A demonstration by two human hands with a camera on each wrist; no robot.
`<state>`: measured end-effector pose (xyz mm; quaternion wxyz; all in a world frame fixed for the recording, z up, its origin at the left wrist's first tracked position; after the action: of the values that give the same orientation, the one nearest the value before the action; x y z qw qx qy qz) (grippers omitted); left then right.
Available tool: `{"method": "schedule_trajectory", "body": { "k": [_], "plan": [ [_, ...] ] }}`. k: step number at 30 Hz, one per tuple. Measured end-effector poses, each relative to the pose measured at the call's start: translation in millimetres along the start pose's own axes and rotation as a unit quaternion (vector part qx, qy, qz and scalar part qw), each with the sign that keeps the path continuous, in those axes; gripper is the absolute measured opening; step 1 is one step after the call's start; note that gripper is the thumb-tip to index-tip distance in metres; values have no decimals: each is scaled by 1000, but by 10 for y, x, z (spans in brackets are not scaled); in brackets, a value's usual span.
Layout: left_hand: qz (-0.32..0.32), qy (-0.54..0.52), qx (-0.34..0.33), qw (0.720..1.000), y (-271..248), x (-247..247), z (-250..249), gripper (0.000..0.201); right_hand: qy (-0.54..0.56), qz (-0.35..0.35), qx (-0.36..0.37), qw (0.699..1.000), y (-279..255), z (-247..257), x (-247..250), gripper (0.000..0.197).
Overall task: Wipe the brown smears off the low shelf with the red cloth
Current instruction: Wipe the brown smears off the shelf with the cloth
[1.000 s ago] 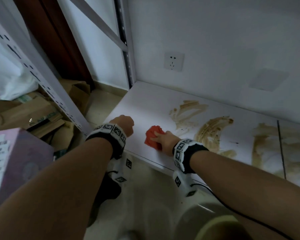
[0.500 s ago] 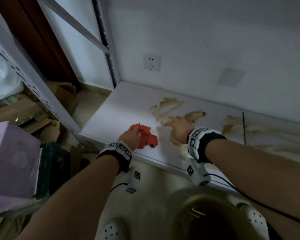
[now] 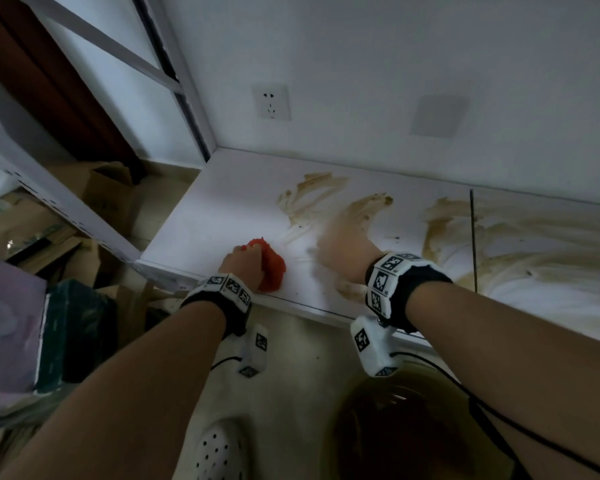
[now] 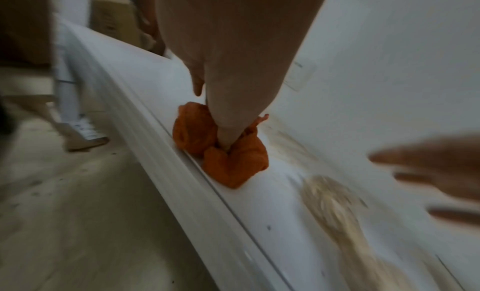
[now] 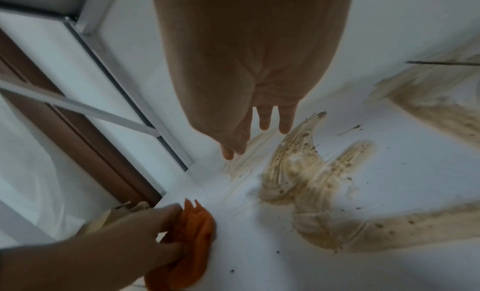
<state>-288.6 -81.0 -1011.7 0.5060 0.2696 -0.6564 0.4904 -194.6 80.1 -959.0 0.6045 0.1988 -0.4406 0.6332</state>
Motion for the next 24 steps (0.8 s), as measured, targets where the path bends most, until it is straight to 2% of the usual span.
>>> {"method": "schedule_trajectory", "body": {
  "k": [4,7,10,12,15,17,24],
  "plan": [
    [4,-14,15,1000,-97,-18,184,48,-11,22,-16,1000,-197,-38,95,40],
    [18,-30,18,999,-186,-33,128,59,-18,40,-47,998,-272,-134,94,39],
    [26,-71,31,997,-222,5,41,51,-54,63,-71,994,-253,-232,34,36],
    [10,-45,-1,999,-256,60,-89,52,-79,84,-80,990,-259,-255,17,36],
    [-4,29,-90,996,-344,95,-403,45,-104,84,-73,988,-303,-219,92,39],
    [2,42,-148,988,-377,40,-592,40,-102,84,-75,988,-329,-219,128,41],
    [8,112,-230,967,-516,-135,-790,44,-117,92,-91,985,-319,-165,96,43]
  ]
}}
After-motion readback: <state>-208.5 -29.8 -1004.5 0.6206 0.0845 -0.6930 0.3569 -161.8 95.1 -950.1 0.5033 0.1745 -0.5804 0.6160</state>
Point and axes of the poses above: each hand's wrist, its own y-axis towards the middle knuckle, its own x-axis out of the back of the hand, z = x × y, the point moved 10 cm from there along y, towards the middle knuckle, and after that the axes turned 5 degrees about y, right-handed, at the moved point
